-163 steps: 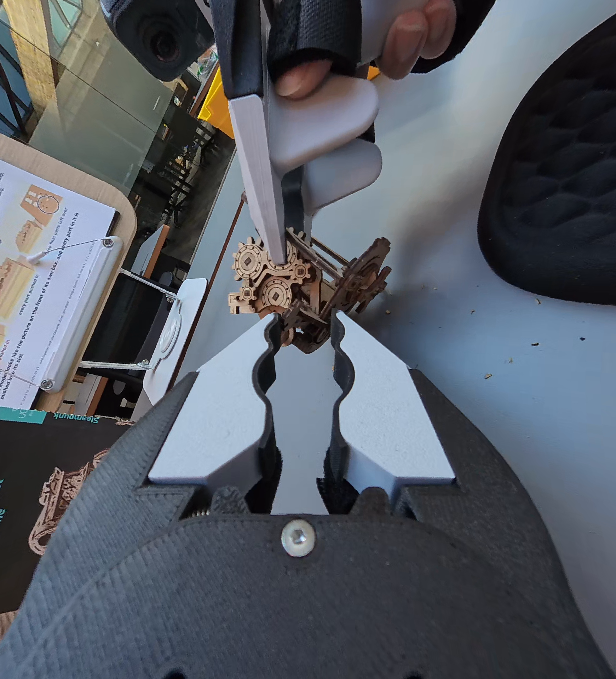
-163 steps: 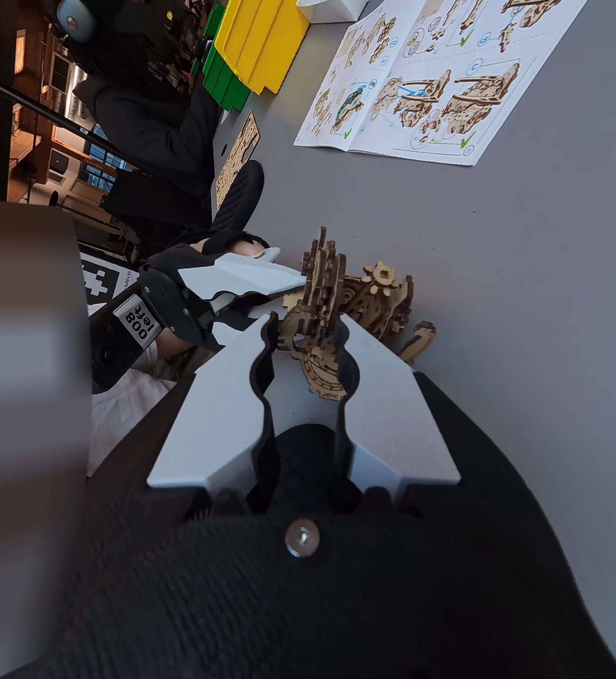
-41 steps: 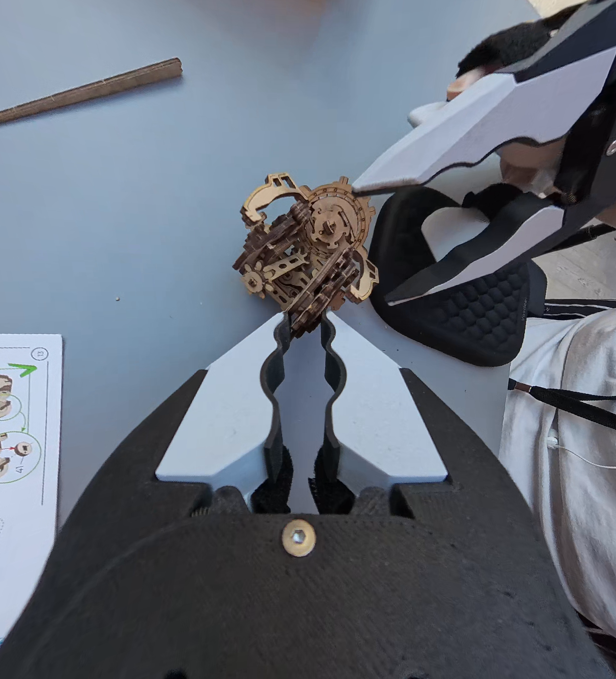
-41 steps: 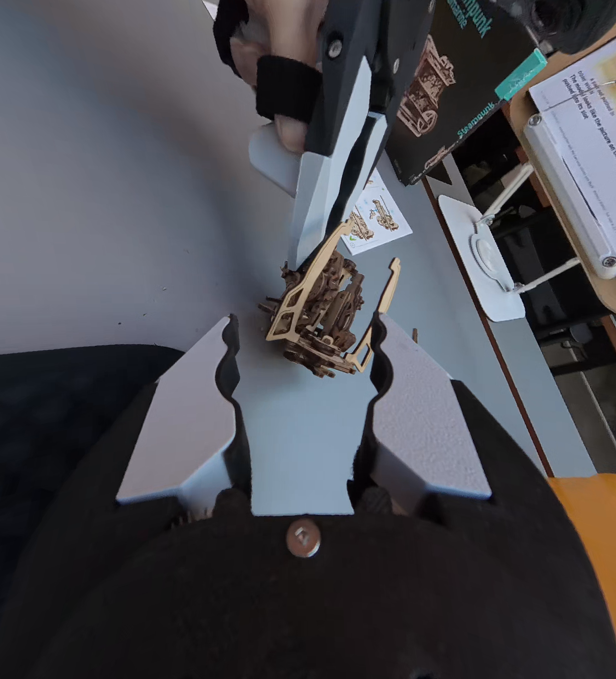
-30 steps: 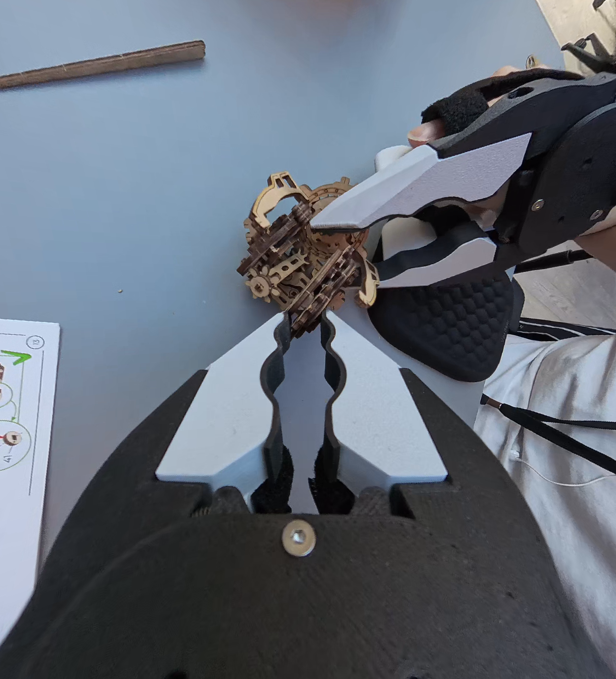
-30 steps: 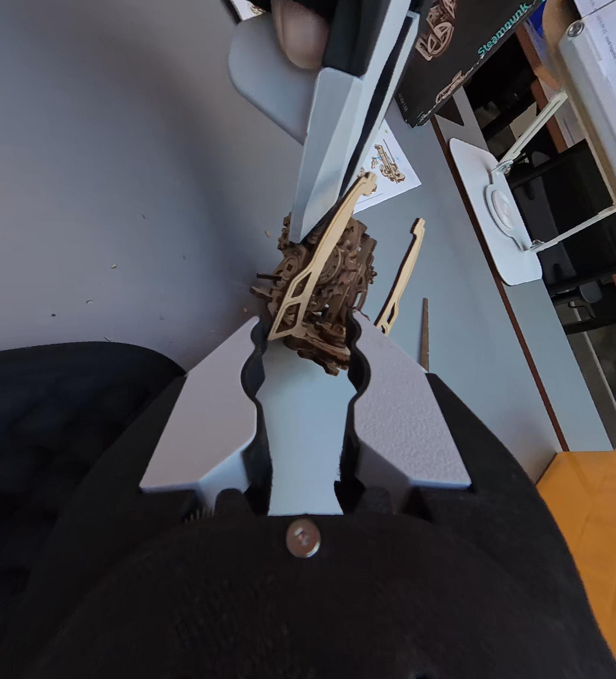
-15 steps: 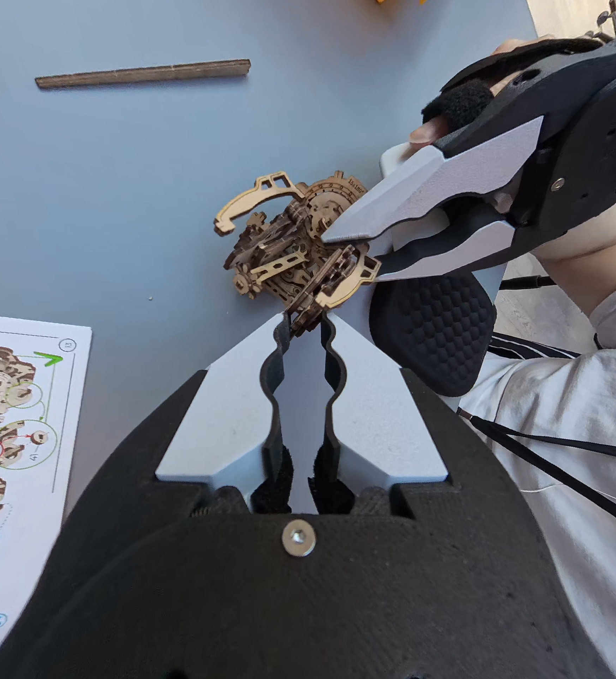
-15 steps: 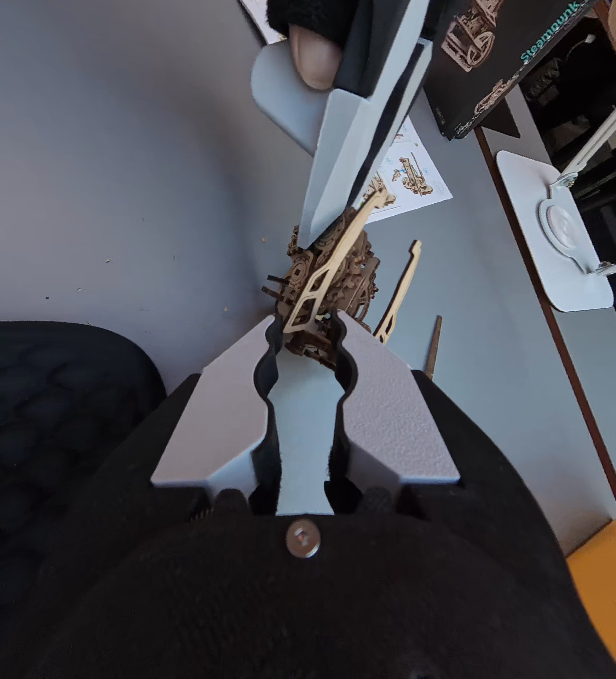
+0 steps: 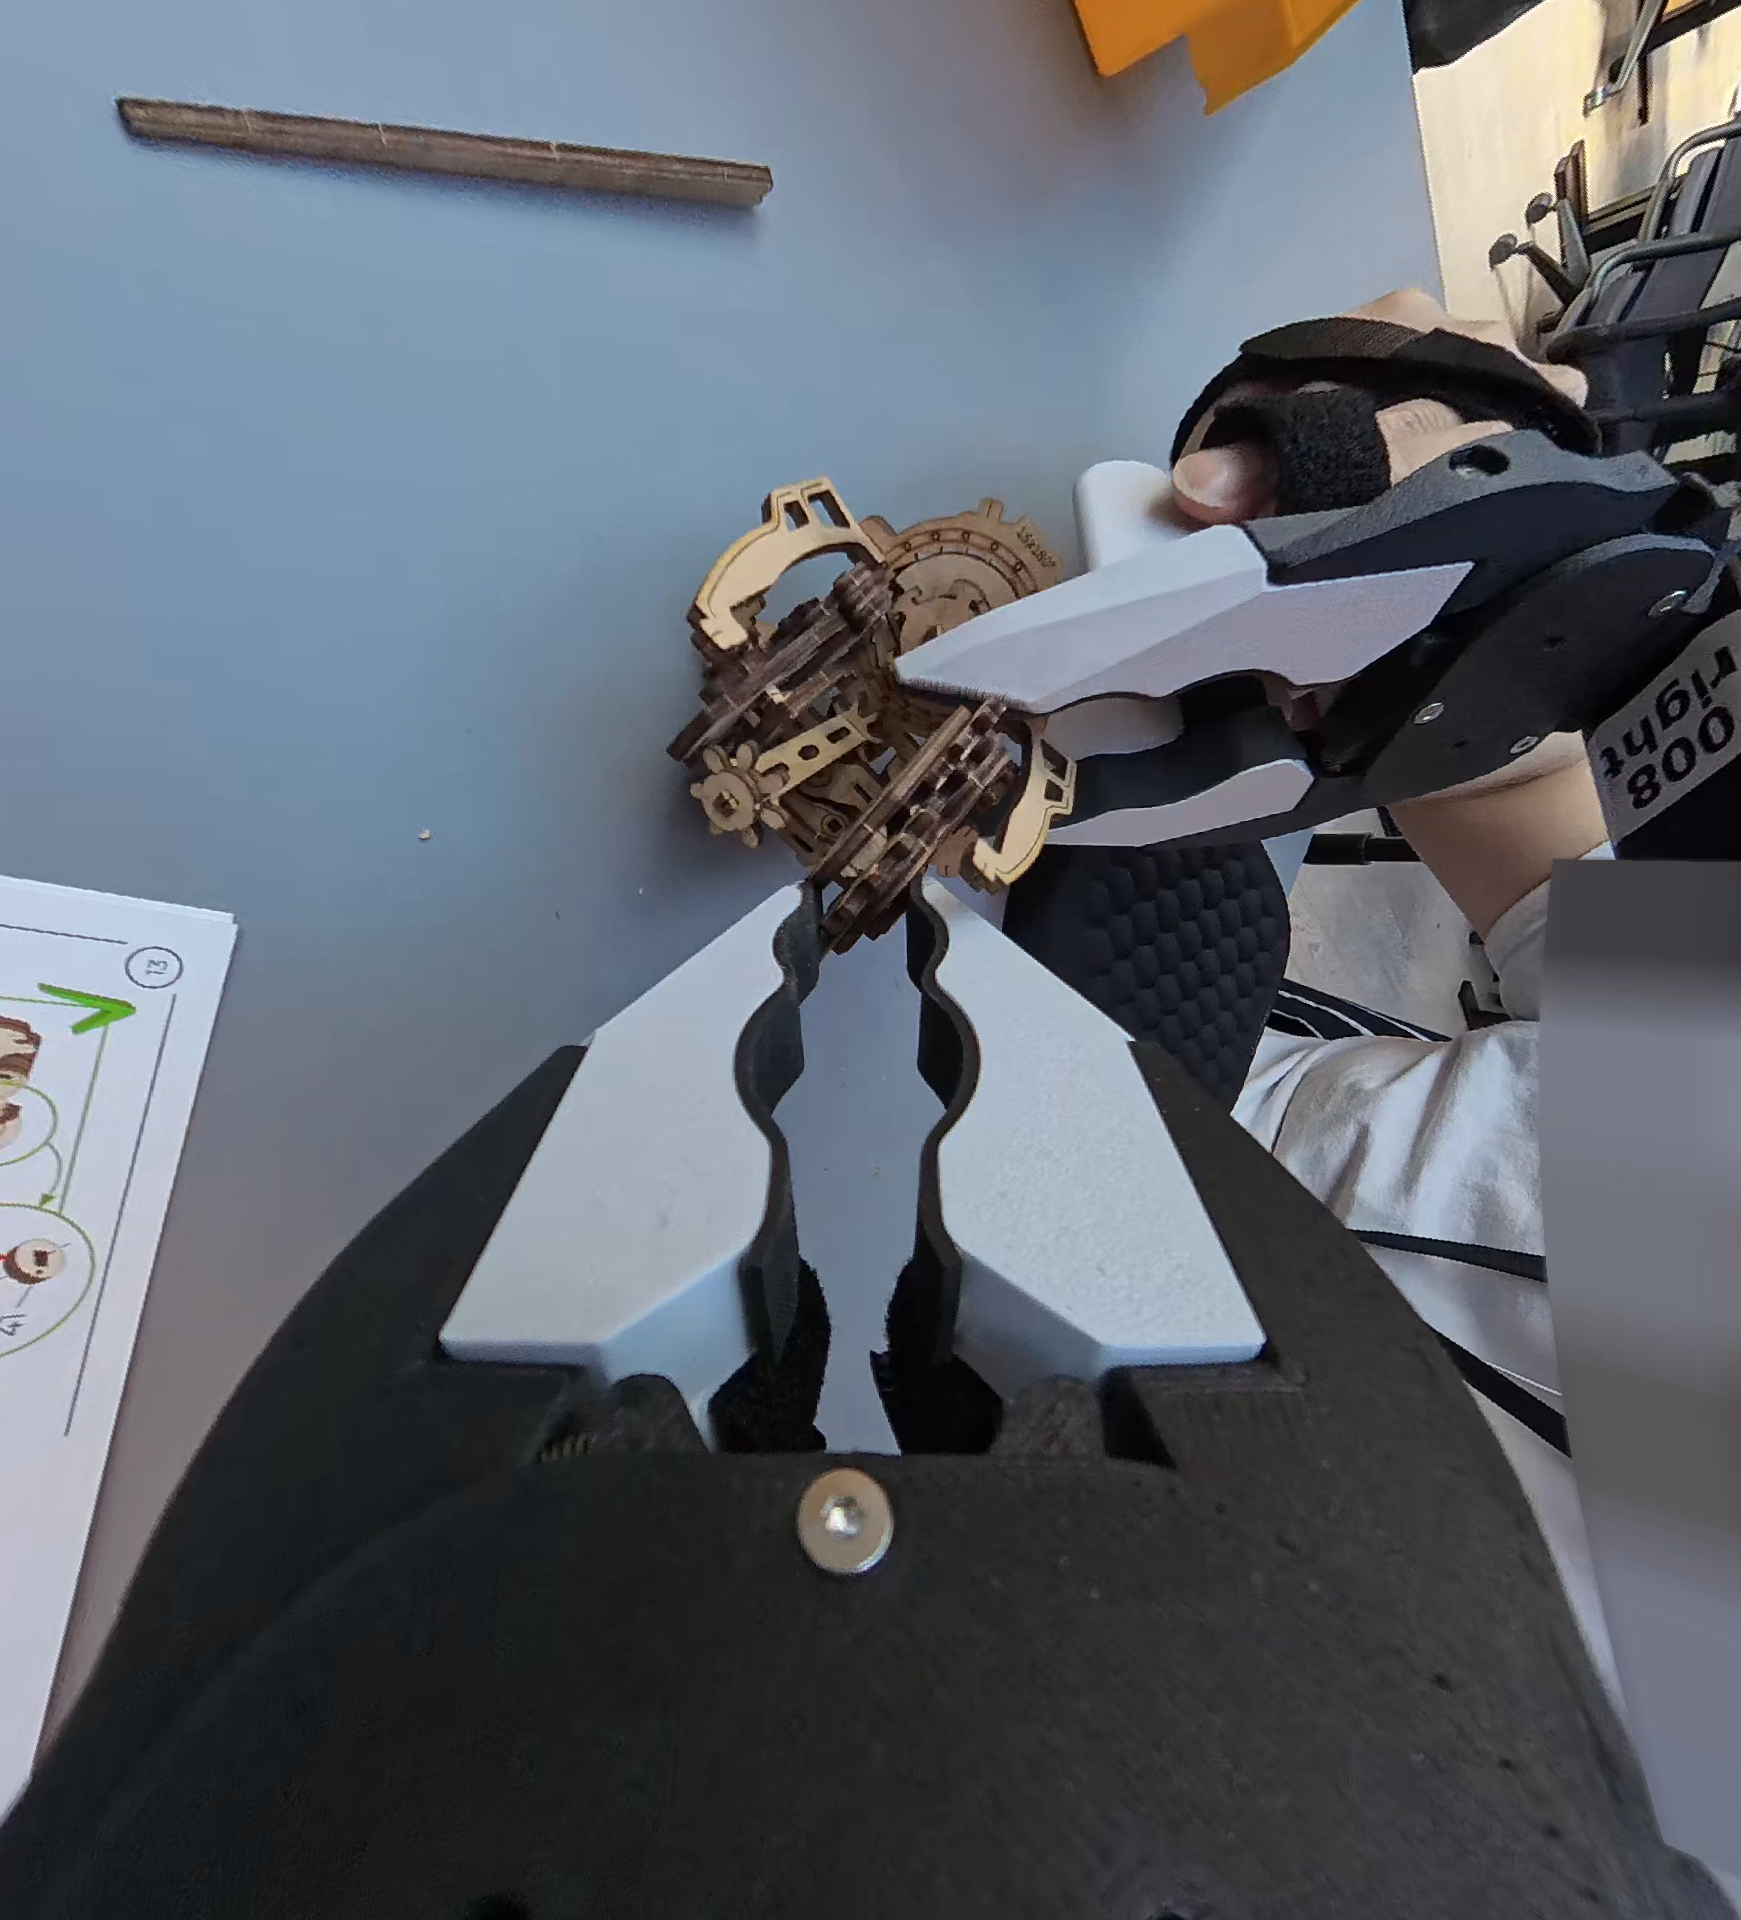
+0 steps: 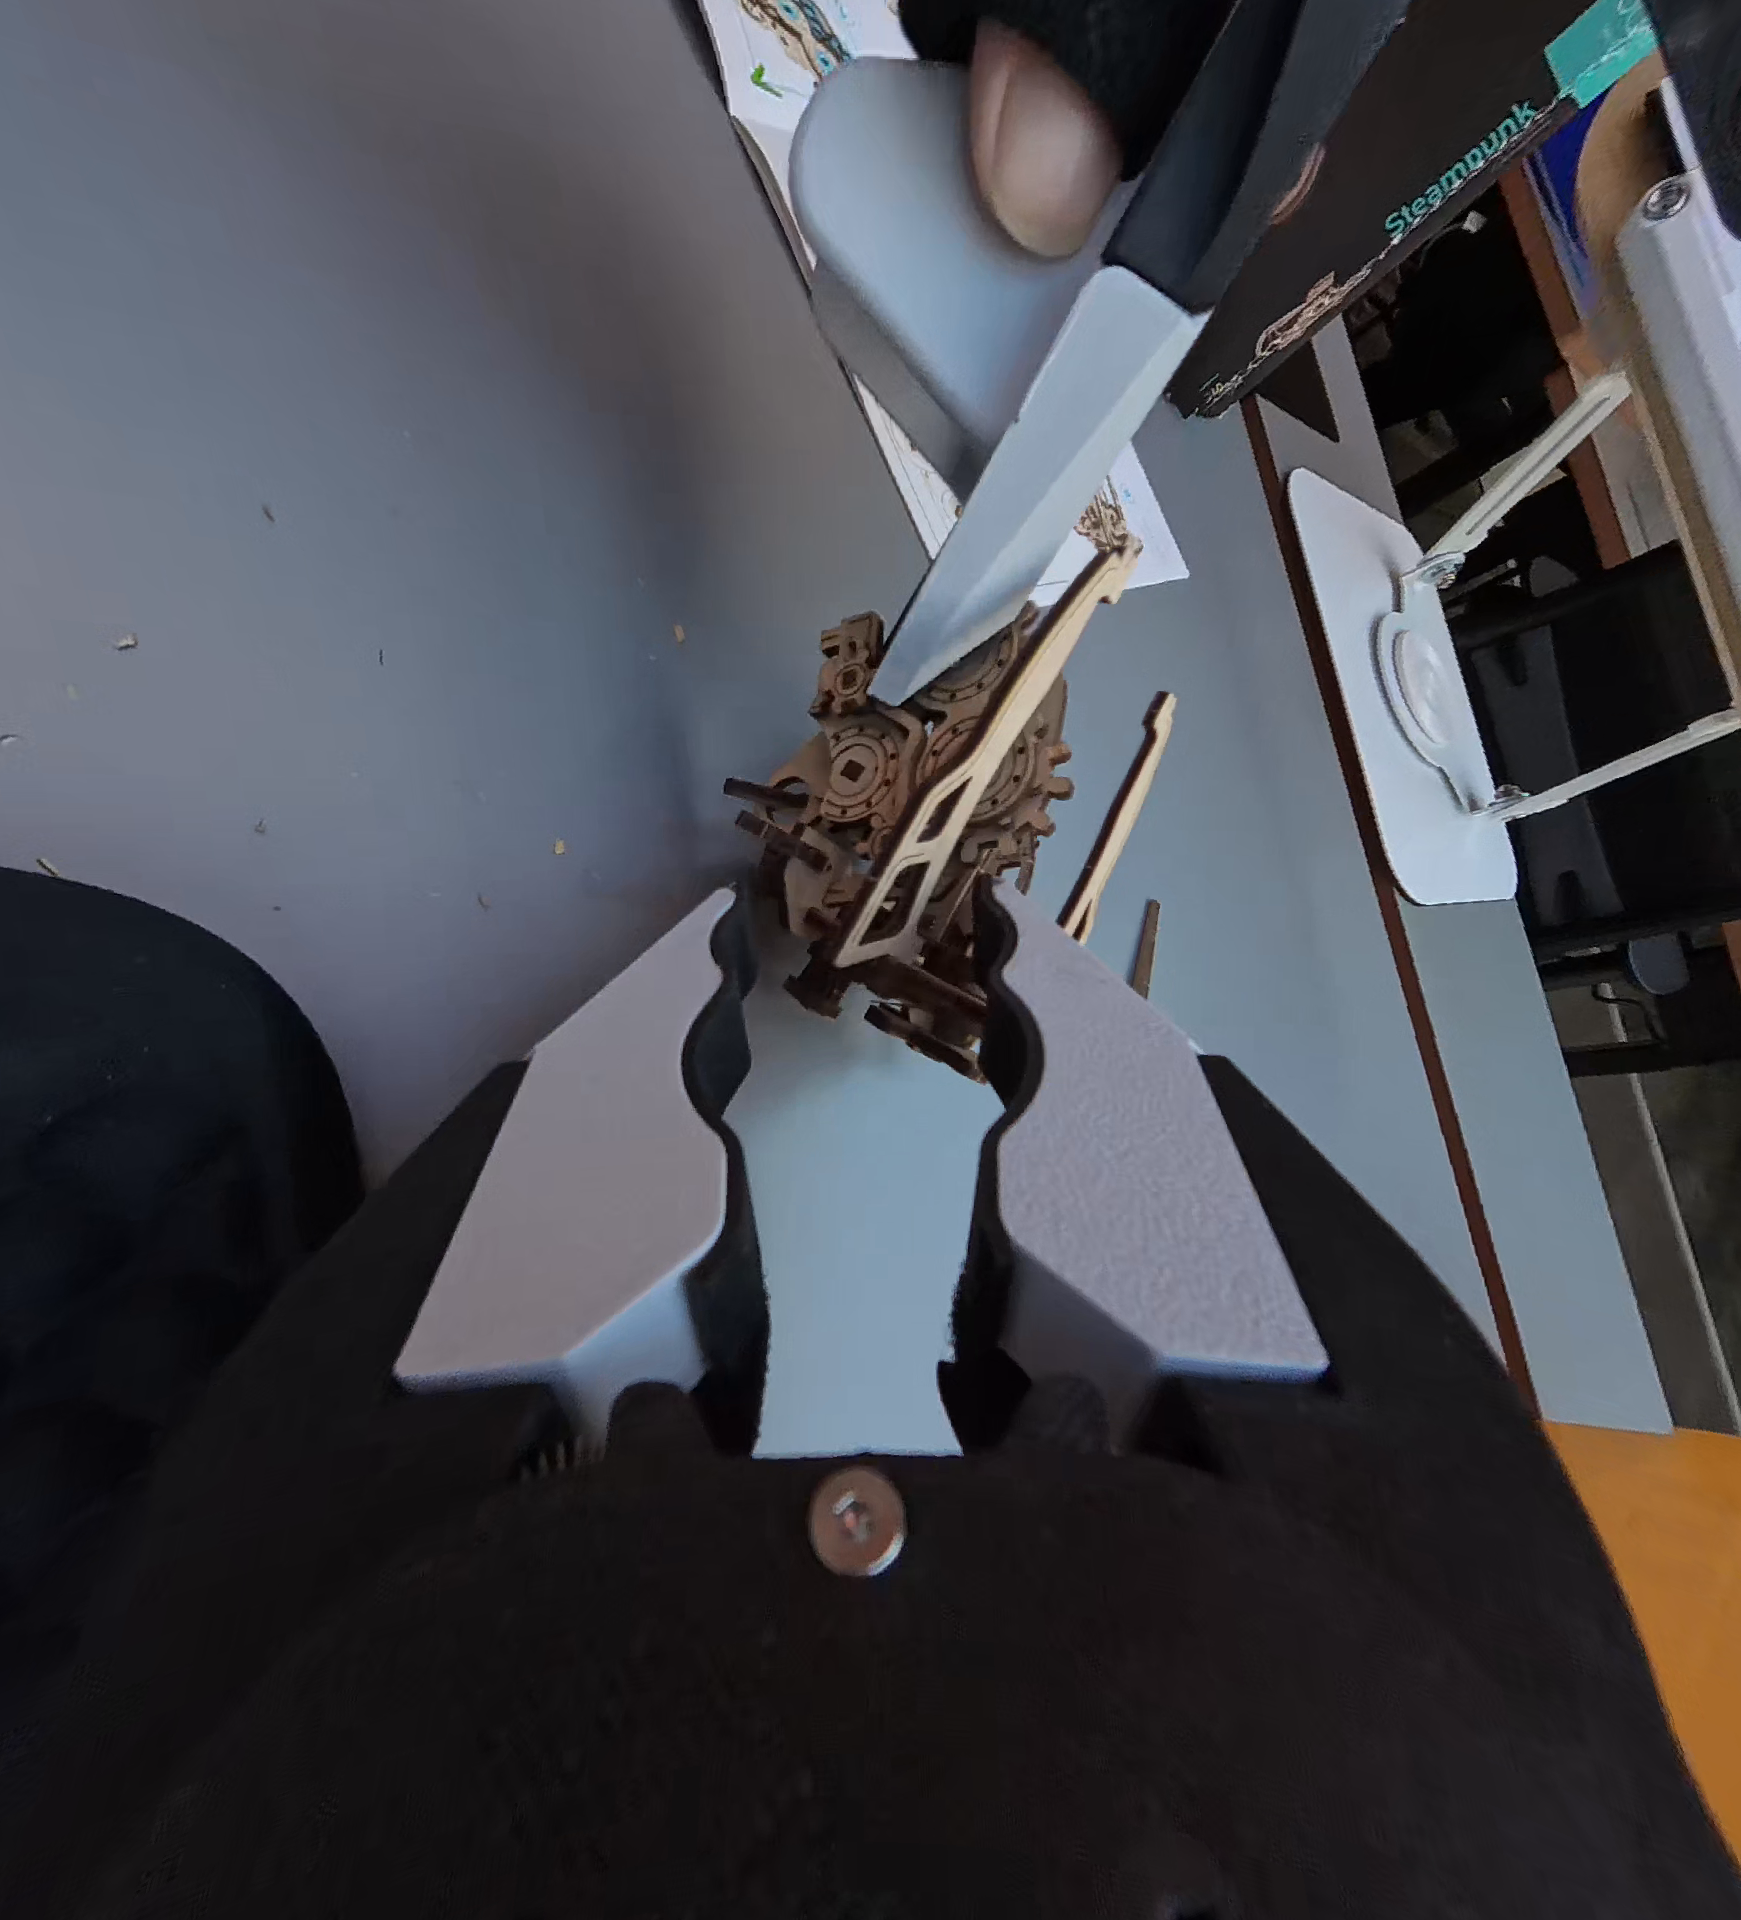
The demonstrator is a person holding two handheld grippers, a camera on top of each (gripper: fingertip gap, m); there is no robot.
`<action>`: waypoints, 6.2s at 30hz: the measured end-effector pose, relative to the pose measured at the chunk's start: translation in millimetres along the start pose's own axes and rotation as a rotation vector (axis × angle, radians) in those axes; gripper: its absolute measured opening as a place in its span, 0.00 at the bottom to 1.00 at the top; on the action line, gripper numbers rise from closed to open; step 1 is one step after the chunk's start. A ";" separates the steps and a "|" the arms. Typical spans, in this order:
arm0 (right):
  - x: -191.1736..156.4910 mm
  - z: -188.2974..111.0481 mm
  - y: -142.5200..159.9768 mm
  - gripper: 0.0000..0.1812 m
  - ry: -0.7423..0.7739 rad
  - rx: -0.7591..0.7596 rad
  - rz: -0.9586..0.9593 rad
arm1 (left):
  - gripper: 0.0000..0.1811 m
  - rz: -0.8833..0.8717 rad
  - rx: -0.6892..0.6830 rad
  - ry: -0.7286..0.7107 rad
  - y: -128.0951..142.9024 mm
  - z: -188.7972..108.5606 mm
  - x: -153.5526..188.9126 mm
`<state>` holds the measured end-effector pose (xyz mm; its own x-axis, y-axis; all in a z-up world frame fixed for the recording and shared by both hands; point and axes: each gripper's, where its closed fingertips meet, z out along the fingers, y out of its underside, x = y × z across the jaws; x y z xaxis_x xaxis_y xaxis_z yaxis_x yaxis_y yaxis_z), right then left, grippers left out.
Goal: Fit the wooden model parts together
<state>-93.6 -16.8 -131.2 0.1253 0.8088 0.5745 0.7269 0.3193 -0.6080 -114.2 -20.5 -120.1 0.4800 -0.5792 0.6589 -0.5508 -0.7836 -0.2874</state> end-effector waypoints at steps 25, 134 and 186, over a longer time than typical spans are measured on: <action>25.9 9.5 10.9 0.17 -0.127 0.057 0.031 | 0.11 0.220 0.133 0.028 -26.2 -4.7 -11.0; -9.4 -2.5 -11.6 0.20 0.083 0.026 -0.130 | 0.10 0.158 0.108 0.071 27.4 14.3 13.6; -4.3 3.1 -22.5 0.29 0.048 0.110 -0.064 | 0.10 0.205 0.150 0.052 28.0 7.1 5.7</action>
<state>-112.6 -26.0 -121.7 0.1149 0.7614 0.6380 0.6564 0.4239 -0.6241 -122.0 -47.2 -129.3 0.3308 -0.7199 0.6102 -0.5240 -0.6779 -0.5156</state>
